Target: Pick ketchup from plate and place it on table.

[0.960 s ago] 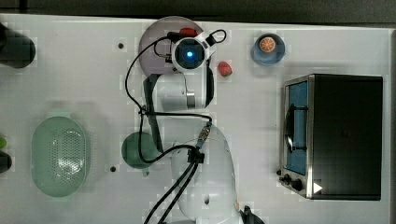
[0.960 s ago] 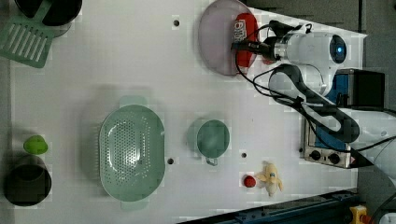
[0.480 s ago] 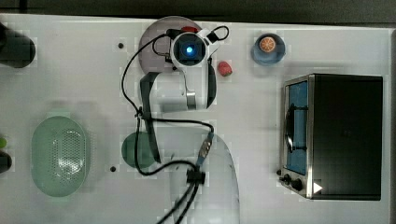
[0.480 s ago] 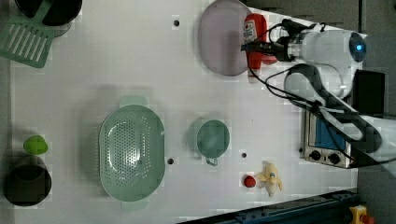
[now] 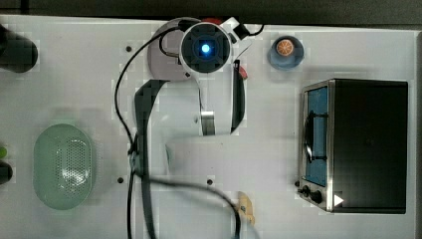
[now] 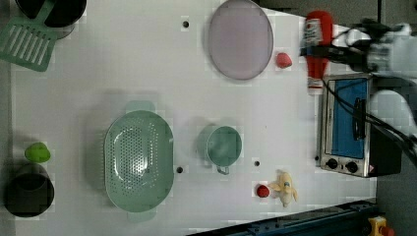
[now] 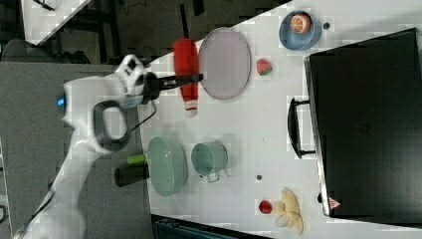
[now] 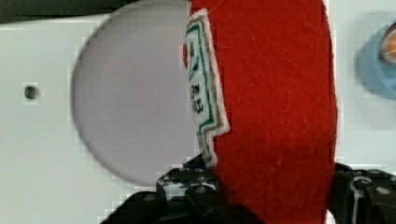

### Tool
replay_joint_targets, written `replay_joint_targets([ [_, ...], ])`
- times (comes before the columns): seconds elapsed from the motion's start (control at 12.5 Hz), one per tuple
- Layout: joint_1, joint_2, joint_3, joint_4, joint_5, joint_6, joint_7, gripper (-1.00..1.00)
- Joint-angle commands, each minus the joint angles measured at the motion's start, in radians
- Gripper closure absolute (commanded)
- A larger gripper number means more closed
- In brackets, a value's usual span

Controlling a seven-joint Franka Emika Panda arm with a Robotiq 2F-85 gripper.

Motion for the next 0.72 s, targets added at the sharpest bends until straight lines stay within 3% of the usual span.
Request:
replay_joint_targets([
  [0.08,-0.015,-0.092,-0.006,-0.093,0.001,-0.068,0.005,-0.23],
  [0.4,-0.028,-0.185,-0.028,-0.259,0.011,-0.075,0.012,-0.23],
  [0.72,-0.039,-0.17,-0.058,-0.358,0.065,-0.071,0.122,-0.23],
])
